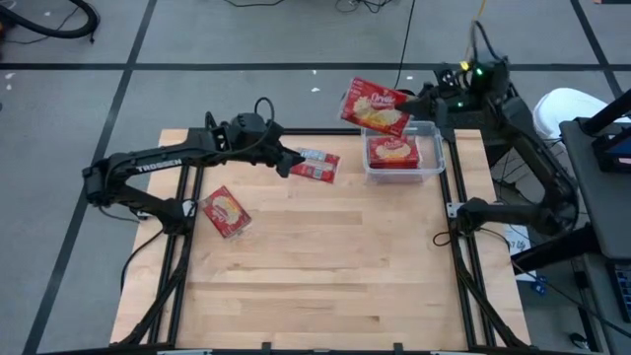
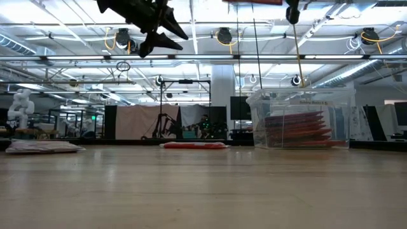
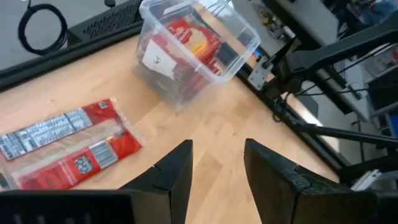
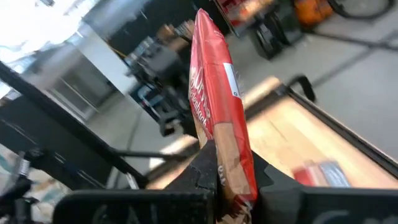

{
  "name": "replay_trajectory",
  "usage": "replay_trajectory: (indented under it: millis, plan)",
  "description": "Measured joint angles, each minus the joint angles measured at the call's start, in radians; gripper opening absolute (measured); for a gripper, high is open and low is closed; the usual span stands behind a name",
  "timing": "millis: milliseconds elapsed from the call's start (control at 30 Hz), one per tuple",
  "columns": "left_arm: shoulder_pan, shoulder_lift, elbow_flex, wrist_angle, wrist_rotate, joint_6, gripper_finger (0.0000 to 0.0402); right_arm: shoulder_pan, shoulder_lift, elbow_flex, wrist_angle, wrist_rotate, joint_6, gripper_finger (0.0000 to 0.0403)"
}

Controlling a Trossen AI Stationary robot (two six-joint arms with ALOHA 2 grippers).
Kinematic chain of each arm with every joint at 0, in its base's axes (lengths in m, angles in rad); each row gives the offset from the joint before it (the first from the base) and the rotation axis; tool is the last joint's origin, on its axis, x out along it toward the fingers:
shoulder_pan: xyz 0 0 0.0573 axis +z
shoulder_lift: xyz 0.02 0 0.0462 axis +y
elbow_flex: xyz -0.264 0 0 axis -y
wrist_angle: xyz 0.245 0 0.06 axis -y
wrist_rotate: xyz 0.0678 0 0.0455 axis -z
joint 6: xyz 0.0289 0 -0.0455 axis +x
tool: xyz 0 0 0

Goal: Sort popcorn bags into baskets
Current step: Put the popcorn bag into the transparent container

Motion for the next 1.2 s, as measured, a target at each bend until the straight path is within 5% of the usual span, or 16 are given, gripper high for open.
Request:
replay_trajectory:
  millis: [233,533,700,1200]
  plan:
    - [0.008,0.001,0.0,0.003,-0.005,0.013,0.0147,-0.044,0.137,0.217,-0.493,0.113,-0.293,0.0009]
    - [0.005,0.002,0.0,-0.056,-0.002,-0.011,0.0147,-0.063,0.213,0.227,-0.914,0.381,-0.595,0.0024]
    - [0.004,0.002,0.0,-0.093,0.019,0.009,0.0147,-0.064,0.223,0.227,-0.995,0.507,-0.609,0.0017]
    - [0.03,0.002,0.0,-0.119,0.064,0.085,0.0147,-0.064,0.297,0.227,-0.976,0.559,-0.589,0.0015]
